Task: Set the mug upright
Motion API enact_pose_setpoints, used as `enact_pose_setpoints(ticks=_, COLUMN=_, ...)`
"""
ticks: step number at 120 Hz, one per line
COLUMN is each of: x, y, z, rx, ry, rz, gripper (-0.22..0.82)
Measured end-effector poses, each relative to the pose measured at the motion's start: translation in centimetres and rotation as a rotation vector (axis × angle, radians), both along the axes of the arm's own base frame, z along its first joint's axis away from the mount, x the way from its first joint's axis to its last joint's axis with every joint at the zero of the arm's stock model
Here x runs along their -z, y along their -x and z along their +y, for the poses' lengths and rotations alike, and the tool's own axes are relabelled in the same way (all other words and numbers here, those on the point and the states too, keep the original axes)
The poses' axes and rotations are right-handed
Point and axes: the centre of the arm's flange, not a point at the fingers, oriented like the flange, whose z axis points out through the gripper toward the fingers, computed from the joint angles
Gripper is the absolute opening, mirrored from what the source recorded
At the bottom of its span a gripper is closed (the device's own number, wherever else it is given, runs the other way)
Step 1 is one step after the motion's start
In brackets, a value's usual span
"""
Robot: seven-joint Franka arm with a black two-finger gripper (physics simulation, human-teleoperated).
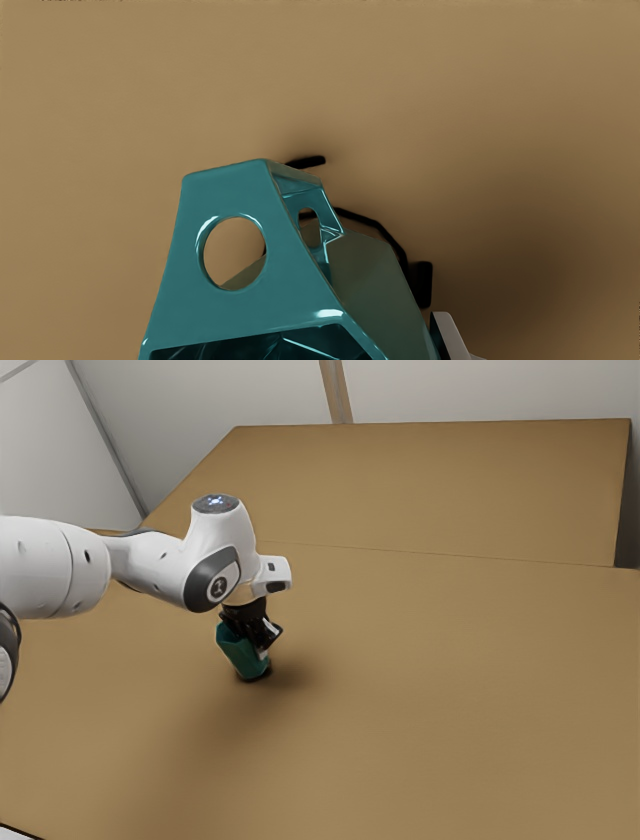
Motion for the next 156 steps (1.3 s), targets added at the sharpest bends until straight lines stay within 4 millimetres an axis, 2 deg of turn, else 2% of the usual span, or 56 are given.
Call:
enact_pose_setpoints(ticks=16, x=0.0, y=-0.1, z=-0.1, rx=-0.012, ry=0.009, rz=-0.006, gripper=-0.1)
enact_pose_setpoints(ticks=57, x=-0.4, y=-0.2, z=-0.2, rx=-0.025, ry=0.018, rz=-0.017, gripper=0.15)
enact_pose_setpoints(ticks=81, x=-1.1, y=-0.3, z=-0.2, rx=-0.029, ry=0.022, rz=-0.028, gripper=0.26)
enact_pose_setpoints(ticks=141, x=-5.8, y=-1.6, z=-0.5, rx=-0.033, ry=0.034, rz=-0.075, gripper=0.37)
enact_pose_setpoints(ticks=156, x=-8.0, y=-2.2, z=-0.5, rx=-0.037, ry=0.034, rz=-0.082, gripper=0.38)
